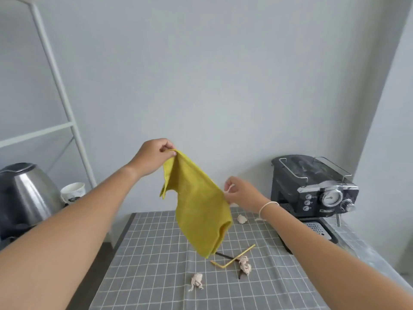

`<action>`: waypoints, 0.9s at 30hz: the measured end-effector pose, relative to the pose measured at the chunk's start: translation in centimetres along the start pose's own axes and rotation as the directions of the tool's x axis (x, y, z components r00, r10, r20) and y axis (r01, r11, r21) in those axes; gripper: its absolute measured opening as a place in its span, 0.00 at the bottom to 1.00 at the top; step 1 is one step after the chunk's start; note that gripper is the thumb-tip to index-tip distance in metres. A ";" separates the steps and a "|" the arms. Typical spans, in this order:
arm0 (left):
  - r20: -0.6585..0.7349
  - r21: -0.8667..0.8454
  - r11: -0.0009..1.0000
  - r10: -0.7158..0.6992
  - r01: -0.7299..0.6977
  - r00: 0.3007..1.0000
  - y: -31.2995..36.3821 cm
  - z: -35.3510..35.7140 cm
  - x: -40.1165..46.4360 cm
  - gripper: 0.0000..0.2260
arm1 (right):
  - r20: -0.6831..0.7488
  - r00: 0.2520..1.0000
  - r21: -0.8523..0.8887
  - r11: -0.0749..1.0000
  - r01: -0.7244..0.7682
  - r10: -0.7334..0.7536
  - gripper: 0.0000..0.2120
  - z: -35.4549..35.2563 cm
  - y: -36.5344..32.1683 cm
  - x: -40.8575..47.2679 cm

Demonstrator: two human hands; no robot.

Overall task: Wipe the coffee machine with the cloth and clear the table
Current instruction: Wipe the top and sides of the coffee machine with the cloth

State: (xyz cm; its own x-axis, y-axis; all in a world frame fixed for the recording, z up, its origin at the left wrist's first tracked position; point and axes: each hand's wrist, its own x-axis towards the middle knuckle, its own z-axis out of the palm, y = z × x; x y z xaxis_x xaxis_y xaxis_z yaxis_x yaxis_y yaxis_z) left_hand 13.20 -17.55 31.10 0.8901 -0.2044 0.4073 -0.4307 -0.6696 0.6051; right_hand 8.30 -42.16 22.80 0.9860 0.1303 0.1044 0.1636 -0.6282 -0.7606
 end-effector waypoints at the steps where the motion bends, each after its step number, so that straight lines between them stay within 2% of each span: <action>1: -0.002 -0.009 1.000 0.012 -0.012 1.000 1.2 0.8 1.0 0.05 | 0.007 0.999 -0.001 0.999 -0.044 0.044 0.06 -1.1 1.5 -0.3; 3: -0.004 -0.008 0.999 0.032 -0.032 0.999 3.5 2.5 2.5 0.04 | 0.004 0.993 0.051 0.991 -0.122 0.122 0.09 -3.0 4.2 -0.9; 5: 0.000 -0.009 0.999 0.035 -0.035 0.999 5.8 4.6 4.0 0.04 | 0.006 0.990 0.127 0.982 -0.137 0.137 0.10 -4.9 6.7 -0.8; 9: 0.006 0.004 1.000 0.029 -0.029 1.000 9.4 7.9 7.1 0.05 | 0.048 0.997 0.213 0.975 -0.063 0.054 0.11 -7.7 8.9 1.1; 14: 0.000 0.017 0.999 0.036 -0.036 0.999 12.8 9.7 10.8 0.09 | -0.037 0.997 0.228 0.971 0.073 -0.066 0.20 -11.9 8.9 4.6; 17: -0.011 0.013 0.999 0.039 -0.039 0.999 14.2 10.6 12.5 0.12 | -0.038 0.989 0.150 0.978 0.147 -0.143 0.24 -14.8 9.7 6.8; 19: -0.019 0.007 0.999 0.046 -0.046 0.999 14.7 11.3 13.3 0.12 | 0.005 0.992 0.098 0.988 0.121 -0.122 0.23 -16.3 10.4 8.2; 20: -0.015 0.007 0.999 0.045 -0.045 0.999 14.9 11.6 13.7 0.11 | 0.041 0.995 0.071 0.994 0.085 -0.088 0.20 -16.7 10.9 8.9; 22: -0.002 0.010 0.999 0.039 -0.039 0.999 14.8 11.9 14.5 0.10 | 0.114 0.993 -0.050 0.998 0.028 -0.022 0.05 -16.9 12.1 9.9; 23: -0.003 0.011 0.999 0.038 -0.038 0.999 14.6 11.9 15.0 0.09 | 0.132 0.991 -0.093 0.995 0.020 -0.007 0.06 -16.9 12.7 10.2; 25: -0.007 0.010 0.999 0.037 -0.037 0.999 13.9 11.6 15.8 0.08 | 0.140 0.990 -0.087 0.996 0.014 -0.002 0.18 -17.1 13.8 10.6; 27: 0.000 -0.003 1.000 0.028 -0.027 1.000 12.9 11.3 16.7 0.08 | 0.100 0.995 -0.059 0.998 0.008 -0.002 0.20 -18.1 14.2 10.7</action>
State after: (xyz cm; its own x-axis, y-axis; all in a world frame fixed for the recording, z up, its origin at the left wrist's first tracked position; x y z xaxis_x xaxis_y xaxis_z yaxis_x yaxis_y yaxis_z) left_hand 24.14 -37.63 38.00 0.8780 -0.2230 0.4235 -0.4555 -0.6613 0.5960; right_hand 21.75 -63.50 24.72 0.9774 0.2074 0.0415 0.1731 -0.6713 -0.7207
